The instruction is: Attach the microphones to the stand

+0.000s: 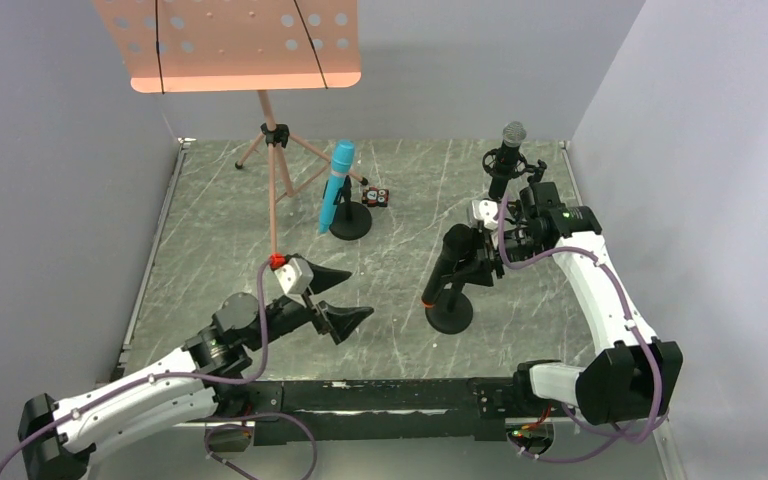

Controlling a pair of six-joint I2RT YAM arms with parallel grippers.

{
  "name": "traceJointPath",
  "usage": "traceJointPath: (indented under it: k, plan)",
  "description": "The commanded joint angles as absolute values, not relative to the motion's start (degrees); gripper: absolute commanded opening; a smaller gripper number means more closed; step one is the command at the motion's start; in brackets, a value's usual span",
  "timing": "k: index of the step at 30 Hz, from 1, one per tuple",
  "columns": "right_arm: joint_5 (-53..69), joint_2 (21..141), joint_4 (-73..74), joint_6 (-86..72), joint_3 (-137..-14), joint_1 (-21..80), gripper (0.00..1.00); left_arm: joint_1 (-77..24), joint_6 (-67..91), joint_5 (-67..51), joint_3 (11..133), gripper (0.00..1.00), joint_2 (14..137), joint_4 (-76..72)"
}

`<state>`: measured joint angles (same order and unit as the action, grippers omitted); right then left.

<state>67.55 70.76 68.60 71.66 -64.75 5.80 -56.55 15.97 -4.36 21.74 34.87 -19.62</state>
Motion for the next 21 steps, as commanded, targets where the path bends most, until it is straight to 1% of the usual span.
traceJointPath:
  k: [1,6,7,10,11,14,16,21]
  plan:
    - [66.41,70.81,63.77,68.78,-64.09,5.82,0.49,-56.45,19.35,-0.5,19.48,0.99,29.16,-15.11]
    - [64.57,71.65,65.78,70.35,-64.97,5.75,0.49,-56.43,22.1,-0.65,16.57,0.99,26.35,-14.35]
    - [64.78,71.71,66.01,70.59,-64.91,5.79,0.47,-56.44,22.74,-0.74,16.21,0.99,26.22,-14.21]
    - [65.63,71.88,66.04,70.49,-64.99,5.79,0.33,-56.45,24.22,-1.33,15.23,0.99,26.05,-14.15]
    - [66.0,71.92,65.35,68.92,-65.29,5.83,0.31,-56.48,24.52,-1.48,15.09,0.99,25.94,-14.15]
    - [65.78,71.54,59.16,61.46,-66.52,6.47,0.28,-56.48,24.67,-1.04,14.89,0.99,25.62,-13.93]
    - [64.75,71.05,52.29,55.79,-67.28,7.15,0.26,-56.45,24.32,-0.53,15.36,0.99,25.35,-13.05]
    - [58.51,71.07,37.14,43.77,-67.52,9.61,0.24,-56.51,23.52,-0.18,16.5,0.99,23.96,-10.48]
